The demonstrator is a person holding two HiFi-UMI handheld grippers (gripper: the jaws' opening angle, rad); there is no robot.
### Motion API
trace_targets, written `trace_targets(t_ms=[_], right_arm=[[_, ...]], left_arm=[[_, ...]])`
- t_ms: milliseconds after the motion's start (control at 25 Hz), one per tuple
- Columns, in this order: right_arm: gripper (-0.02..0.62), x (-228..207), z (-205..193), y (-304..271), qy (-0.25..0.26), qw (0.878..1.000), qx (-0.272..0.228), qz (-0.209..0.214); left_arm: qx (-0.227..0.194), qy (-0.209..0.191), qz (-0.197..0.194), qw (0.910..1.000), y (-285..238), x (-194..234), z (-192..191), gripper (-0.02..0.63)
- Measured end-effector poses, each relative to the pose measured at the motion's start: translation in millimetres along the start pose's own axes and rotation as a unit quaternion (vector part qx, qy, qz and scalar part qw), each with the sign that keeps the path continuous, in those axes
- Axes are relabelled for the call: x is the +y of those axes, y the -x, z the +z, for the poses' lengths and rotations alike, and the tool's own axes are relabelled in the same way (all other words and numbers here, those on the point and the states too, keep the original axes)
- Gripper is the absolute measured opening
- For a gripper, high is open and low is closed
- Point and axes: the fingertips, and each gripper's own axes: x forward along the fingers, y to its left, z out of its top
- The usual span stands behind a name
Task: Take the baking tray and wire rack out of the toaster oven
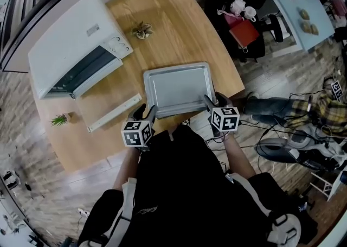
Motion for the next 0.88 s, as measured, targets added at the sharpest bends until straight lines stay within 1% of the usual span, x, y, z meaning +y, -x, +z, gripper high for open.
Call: trace_targets(t_ms=[40,80,120,160,200,240,360,520,600,720,880], right_arm=[[0.225,8.5,2.3,1.8,0.006,1.000,-0.001,0.008],[0.205,17.4,3.8,2.2,0.013,1.000,-0.001,0.015],[0.166,25.8,4.9,1.1,0.019,1.000,-0.001,0.021],[0.110,33.5,6.5,-0.7,0.027,0.999,-0.002,0.023],[0.040,40.7,10.1,-2.7,0.035,0.999,-0.006,0.022],[0.008,47.7,16.1,-4.0,0.043,0.999,-0.014,0.022],[0.008,68.8,44.3,-2.2,0.062,0.996,-0.047,0.033],[0.008,92.8,92.7,9.5,0.068,0.992,-0.096,0.047],[0.008,101.4,122.2,21.0,0.068,0.988,-0.127,0.049],[0.008,114.7,165.5,42.1,0.085,0.980,-0.174,0.050],[0.008,129.7,212.2,73.6,0.113,0.966,-0.228,0.050]], left_arm=[[-0.007,0.002,-0.013,0.9999,2.0,-4.9,5.4,0.177],[-0.009,0.003,-0.021,0.9997,1.4,-8.0,8.9,0.161],[-0.009,0.005,-0.024,0.9997,-1.0,-9.2,11.6,0.107],[-0.011,0.004,-0.023,0.9997,-3.8,-9.9,15.3,0.055],[-0.019,0.000,-0.024,0.9995,-5.7,-11.9,21.4,0.038],[-0.031,-0.008,-0.028,0.9991,-6.1,-15.7,30.1,0.031],[-0.068,-0.029,-0.031,0.9968,-2.9,-27.0,60.8,0.023],[-0.096,-0.033,-0.012,0.9948,9.3,-29.9,96.9,0.023],[-0.123,-0.034,0.001,0.9918,23.3,-31.0,121.2,0.023],[-0.173,-0.059,0.020,0.9829,50.8,-36.2,162.4,0.023],[-0.234,-0.091,0.023,0.9678,85.3,-51.2,208.5,0.023]])
